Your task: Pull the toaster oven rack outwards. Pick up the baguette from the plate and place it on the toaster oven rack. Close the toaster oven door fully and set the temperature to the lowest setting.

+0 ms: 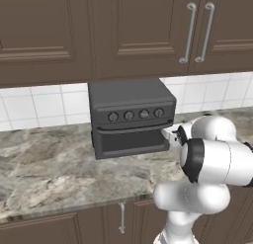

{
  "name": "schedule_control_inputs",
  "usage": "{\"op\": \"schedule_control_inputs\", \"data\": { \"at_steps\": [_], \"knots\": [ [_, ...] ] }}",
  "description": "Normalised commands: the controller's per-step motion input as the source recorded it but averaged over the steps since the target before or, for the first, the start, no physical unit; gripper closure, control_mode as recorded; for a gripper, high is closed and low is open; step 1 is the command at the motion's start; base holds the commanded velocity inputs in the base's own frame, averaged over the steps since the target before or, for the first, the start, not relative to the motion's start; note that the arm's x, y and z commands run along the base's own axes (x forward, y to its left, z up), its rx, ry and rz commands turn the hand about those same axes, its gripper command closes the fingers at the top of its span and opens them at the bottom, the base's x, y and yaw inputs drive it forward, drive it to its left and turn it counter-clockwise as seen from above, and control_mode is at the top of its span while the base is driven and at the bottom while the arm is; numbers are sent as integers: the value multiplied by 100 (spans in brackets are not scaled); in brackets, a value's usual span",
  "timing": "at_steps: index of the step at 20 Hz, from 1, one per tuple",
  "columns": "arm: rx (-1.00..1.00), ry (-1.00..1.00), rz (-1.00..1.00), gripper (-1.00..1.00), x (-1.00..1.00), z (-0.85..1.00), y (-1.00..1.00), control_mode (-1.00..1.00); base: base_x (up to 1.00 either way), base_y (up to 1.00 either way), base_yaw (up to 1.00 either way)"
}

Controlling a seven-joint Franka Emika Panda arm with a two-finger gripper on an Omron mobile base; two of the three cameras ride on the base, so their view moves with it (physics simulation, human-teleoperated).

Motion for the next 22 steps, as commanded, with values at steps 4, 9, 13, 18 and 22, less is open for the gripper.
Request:
{"op": "schedule_control_inputs", "data": {
  "at_steps": [4,9,13,18,22],
  "knots": [
    [-13,11,17,-100,-44,67,-100,-100,0,0,0],
    [-16,1,28,-100,-98,36,-100,-100,0,0,0],
    [-19,2,26,-100,-85,42,-100,-100,0,0,0],
    [-25,13,16,-100,-56,50,-100,-100,0,0,0],
    [-24,21,10,-100,-36,66,-100,-100,0,0,0]
  ]
}}
